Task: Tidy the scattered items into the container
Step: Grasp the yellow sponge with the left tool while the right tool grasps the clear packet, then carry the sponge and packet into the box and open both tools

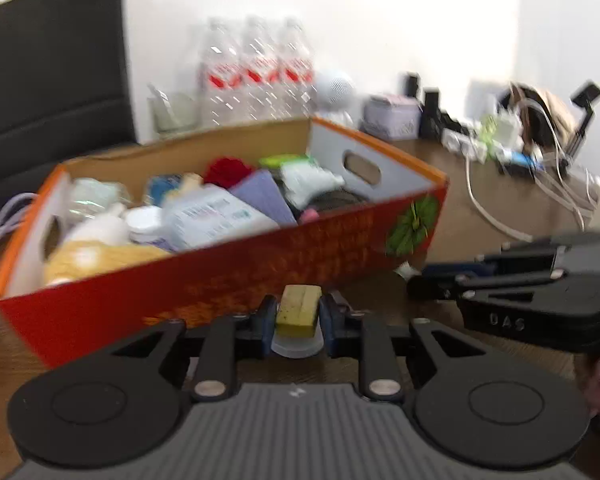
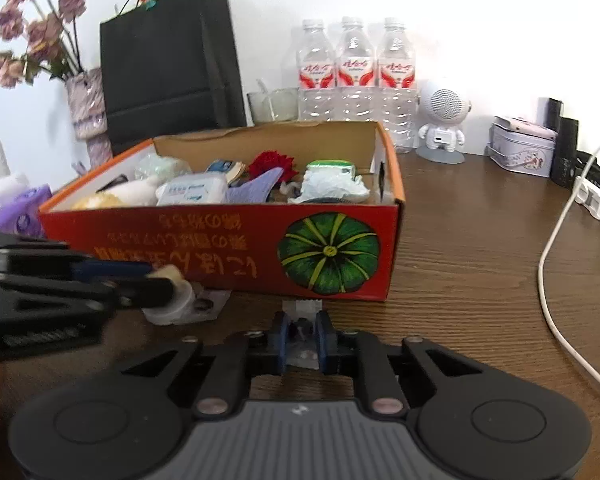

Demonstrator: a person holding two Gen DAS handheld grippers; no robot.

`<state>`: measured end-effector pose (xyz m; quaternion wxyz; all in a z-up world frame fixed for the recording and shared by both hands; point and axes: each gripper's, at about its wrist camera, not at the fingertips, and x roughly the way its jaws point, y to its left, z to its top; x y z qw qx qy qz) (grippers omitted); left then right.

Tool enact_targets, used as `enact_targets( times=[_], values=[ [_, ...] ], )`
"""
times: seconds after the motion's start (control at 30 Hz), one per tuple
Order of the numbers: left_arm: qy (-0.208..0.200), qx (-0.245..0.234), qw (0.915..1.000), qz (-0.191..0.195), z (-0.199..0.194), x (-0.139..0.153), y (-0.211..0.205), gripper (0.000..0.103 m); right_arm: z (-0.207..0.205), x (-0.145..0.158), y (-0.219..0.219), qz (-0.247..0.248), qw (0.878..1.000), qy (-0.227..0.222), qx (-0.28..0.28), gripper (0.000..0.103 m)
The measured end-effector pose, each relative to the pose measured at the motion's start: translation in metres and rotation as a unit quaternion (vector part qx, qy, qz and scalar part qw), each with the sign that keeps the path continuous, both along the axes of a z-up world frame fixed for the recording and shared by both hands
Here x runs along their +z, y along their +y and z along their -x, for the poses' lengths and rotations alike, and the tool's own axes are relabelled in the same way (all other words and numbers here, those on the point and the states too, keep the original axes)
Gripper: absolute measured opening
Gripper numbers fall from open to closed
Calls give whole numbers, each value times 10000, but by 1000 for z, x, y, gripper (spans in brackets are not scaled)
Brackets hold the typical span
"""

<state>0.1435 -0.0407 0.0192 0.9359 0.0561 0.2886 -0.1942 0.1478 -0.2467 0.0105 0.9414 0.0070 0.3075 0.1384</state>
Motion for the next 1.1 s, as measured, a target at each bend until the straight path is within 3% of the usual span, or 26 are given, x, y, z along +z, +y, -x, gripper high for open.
enact_targets(
  times=[0.13, 0.23, 0.43, 0.6, 0.83, 1.1],
  values=[
    [-447, 624, 9970, 112, 36, 22, 14, 24, 10, 5, 1, 128, 9997, -210, -11, 11],
    [-462, 1107, 9924, 262, 57, 31, 26, 24, 24, 17, 4, -9, 9992, -387, 84, 10],
    [-893, 1630, 9824, 167, 112, 41, 31, 24, 91, 54, 13, -244, 9946, -1010, 30, 10],
    [-765, 1595, 9835, 368, 153, 32, 30, 24, 148, 59, 14, -326, 9911, -1285, 151, 10],
    [-1040, 1436, 9836, 329, 209, 34, 12, 24, 207, 51, 12, -431, 9886, -1428, 218, 10],
    [-1040, 1289, 9851, 471, 245, 26, 8, 15, 243, 44, 9, -518, 9883, -1397, 311, 11]
  ],
)
